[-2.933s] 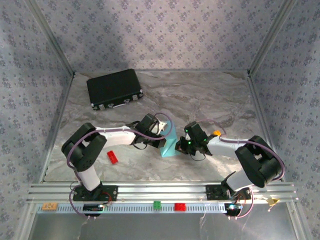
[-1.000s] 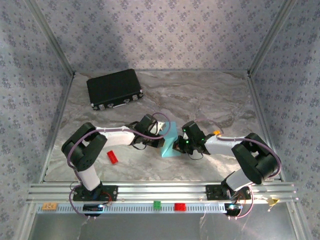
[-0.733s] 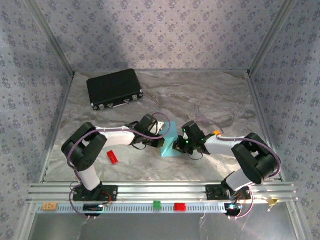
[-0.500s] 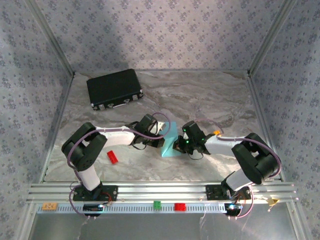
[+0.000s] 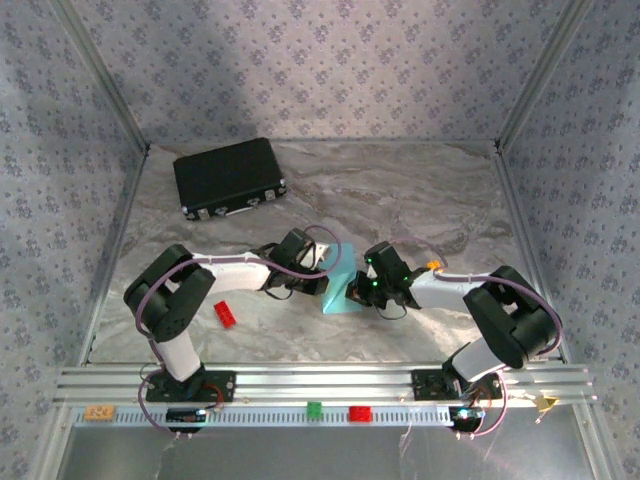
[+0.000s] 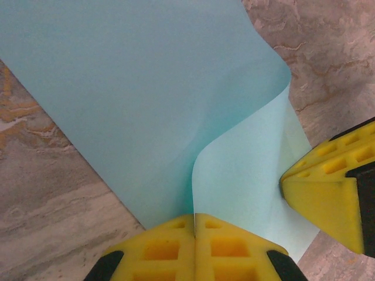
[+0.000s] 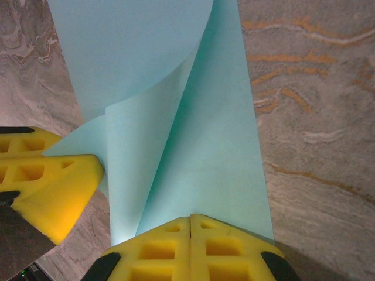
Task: Fold a paper plane with a square sheet of paper (pick it up from the middle)
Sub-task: Fold the triangle a second time at the center of the table.
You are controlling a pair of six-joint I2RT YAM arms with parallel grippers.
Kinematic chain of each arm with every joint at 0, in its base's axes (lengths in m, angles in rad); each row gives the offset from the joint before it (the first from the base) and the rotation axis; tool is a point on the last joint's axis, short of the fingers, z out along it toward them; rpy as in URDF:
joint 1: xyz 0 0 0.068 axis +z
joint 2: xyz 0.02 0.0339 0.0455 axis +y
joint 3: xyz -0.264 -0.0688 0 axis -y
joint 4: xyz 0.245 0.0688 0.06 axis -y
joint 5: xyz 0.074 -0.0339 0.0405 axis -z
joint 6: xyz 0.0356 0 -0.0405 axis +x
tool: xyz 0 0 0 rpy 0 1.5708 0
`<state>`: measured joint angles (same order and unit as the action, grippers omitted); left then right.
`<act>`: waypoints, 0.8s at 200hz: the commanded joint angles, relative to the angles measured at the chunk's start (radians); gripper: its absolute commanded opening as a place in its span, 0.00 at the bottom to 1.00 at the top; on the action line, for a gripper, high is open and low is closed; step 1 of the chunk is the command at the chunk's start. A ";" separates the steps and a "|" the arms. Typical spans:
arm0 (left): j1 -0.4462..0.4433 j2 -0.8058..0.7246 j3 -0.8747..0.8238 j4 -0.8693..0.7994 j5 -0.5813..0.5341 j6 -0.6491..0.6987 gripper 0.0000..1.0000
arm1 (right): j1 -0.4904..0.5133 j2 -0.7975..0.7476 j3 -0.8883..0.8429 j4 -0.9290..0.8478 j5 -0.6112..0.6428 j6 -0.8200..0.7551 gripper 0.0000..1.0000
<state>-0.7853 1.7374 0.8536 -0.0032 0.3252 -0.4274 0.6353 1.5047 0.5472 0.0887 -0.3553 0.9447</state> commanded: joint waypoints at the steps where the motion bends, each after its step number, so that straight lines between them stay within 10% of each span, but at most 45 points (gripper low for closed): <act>1: 0.005 0.009 0.006 -0.006 -0.009 0.021 0.00 | -0.009 0.008 0.000 -0.066 0.021 -0.019 0.05; 160: 0.004 0.022 0.036 -0.007 0.018 0.057 0.00 | -0.014 0.008 -0.003 -0.071 0.016 -0.024 0.05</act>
<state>-0.7853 1.7374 0.8558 -0.0029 0.3256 -0.4004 0.6281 1.5043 0.5472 0.0860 -0.3592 0.9409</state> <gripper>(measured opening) 0.044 0.052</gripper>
